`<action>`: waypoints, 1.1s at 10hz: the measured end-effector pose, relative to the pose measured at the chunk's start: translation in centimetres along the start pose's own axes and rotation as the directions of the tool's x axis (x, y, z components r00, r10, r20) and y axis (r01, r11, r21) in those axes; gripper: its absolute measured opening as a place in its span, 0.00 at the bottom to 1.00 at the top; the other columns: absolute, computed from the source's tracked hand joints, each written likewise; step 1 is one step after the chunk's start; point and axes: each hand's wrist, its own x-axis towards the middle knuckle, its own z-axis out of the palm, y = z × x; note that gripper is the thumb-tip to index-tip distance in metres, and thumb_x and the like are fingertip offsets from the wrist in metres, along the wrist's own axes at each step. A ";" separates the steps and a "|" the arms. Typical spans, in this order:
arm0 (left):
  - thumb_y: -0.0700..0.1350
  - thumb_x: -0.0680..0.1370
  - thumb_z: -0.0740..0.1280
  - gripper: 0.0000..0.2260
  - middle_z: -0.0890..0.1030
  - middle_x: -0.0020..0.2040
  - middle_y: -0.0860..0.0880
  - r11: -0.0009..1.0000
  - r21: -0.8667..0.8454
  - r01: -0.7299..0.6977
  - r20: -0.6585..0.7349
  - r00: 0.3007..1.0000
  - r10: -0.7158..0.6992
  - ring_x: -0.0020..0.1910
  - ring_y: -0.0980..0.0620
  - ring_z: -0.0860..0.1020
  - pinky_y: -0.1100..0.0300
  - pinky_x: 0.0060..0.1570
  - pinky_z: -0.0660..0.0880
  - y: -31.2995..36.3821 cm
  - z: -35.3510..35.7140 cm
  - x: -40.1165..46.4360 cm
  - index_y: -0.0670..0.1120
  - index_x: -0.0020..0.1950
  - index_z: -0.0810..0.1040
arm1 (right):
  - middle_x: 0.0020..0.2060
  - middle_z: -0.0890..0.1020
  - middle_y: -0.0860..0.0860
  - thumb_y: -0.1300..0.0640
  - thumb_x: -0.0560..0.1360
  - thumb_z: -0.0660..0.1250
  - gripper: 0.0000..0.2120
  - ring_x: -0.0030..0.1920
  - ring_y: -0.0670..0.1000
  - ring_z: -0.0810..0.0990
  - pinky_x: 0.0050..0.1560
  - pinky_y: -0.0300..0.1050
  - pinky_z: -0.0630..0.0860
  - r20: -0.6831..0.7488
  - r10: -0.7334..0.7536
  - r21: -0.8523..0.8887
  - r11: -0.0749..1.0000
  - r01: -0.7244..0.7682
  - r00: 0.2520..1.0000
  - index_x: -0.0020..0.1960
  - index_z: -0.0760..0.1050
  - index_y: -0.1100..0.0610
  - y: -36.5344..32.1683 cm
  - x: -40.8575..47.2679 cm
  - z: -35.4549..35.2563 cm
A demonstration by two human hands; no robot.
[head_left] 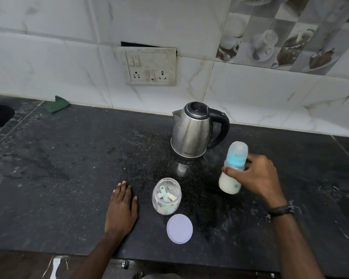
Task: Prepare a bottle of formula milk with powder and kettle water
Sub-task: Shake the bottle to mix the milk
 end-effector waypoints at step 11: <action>0.53 0.81 0.51 0.27 0.70 0.74 0.36 1.000 -0.022 0.017 0.028 0.999 -0.016 0.74 0.38 0.67 0.44 0.75 0.62 0.1 -0.4 -0.1 0.36 0.68 0.75 | 0.51 0.86 0.56 0.45 0.60 0.82 0.29 0.52 0.57 0.84 0.53 0.56 0.81 -0.036 0.118 0.170 0.979 -0.110 0.992 0.55 0.80 0.58 2.9 6.6 12.8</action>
